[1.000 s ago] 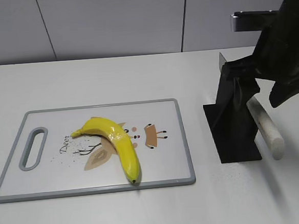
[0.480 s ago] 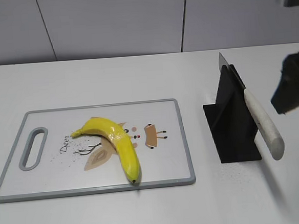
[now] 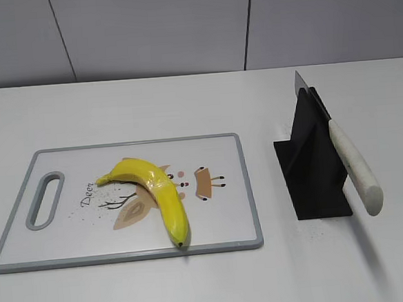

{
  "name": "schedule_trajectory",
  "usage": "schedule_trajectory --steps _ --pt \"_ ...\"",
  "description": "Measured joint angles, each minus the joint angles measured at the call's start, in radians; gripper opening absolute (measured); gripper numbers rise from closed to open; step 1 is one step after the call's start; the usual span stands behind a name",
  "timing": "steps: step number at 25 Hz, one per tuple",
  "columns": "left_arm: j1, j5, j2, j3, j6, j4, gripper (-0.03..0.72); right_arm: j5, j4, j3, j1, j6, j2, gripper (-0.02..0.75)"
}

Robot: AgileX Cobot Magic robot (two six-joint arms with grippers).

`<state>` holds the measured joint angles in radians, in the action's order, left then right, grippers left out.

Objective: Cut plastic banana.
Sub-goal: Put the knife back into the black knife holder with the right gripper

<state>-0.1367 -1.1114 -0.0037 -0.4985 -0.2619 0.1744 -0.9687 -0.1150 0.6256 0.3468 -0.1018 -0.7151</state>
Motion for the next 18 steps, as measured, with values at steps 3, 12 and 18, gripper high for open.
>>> schedule_trajectory --steps 3,12,18 --pt "0.0 0.0 0.0 0.0 0.0 0.0 0.489 -0.002 0.0 -0.068 0.0 -0.004 0.121 0.534" --pt "0.0 0.0 0.0 0.0 0.0 0.0 0.489 -0.068 0.002 -0.116 0.0 -0.035 0.379 0.534" --pt "0.0 0.0 0.0 0.0 0.0 0.0 0.489 -0.07 0.002 -0.117 0.0 -0.039 0.493 0.534"
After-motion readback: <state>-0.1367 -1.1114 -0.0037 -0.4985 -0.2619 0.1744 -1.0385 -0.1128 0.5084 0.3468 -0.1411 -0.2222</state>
